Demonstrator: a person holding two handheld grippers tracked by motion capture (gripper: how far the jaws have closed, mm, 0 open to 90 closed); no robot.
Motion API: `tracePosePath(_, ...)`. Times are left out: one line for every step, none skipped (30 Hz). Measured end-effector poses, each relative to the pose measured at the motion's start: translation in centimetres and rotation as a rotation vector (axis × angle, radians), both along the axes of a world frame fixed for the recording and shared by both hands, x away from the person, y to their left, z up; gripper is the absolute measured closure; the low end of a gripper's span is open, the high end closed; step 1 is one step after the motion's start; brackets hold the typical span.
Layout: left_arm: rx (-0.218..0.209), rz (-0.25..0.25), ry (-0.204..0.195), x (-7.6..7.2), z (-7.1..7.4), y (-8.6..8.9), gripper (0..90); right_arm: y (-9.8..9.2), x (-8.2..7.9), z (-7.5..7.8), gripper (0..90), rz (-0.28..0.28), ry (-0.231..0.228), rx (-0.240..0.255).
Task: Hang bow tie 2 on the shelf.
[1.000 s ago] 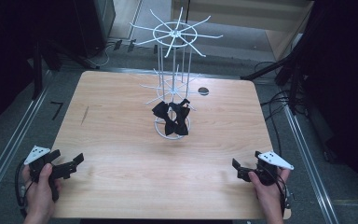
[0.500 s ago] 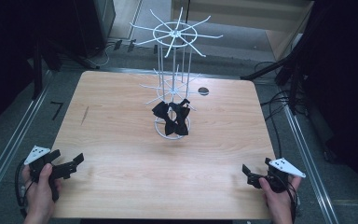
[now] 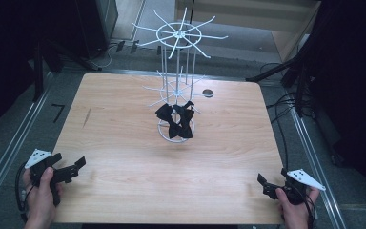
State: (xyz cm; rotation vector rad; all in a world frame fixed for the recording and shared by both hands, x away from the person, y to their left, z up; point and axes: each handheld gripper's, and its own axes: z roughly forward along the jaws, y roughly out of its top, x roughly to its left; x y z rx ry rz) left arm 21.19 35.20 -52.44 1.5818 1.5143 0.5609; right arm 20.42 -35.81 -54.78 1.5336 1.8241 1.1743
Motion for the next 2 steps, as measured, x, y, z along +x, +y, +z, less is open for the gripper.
tracePosePath(0.000, -0.001, 0.001, 0.02, 0.00, 0.00, 0.0, -0.08, -0.07, -0.01, 0.0, -0.002, 0.001, 0.006)
tracePosePath(-0.001, -0.001, 0.003, 0.03, 0.00, -0.01, 0.0, -0.13, -0.08, -0.01, 0.0, -0.003, -0.002, 0.005)
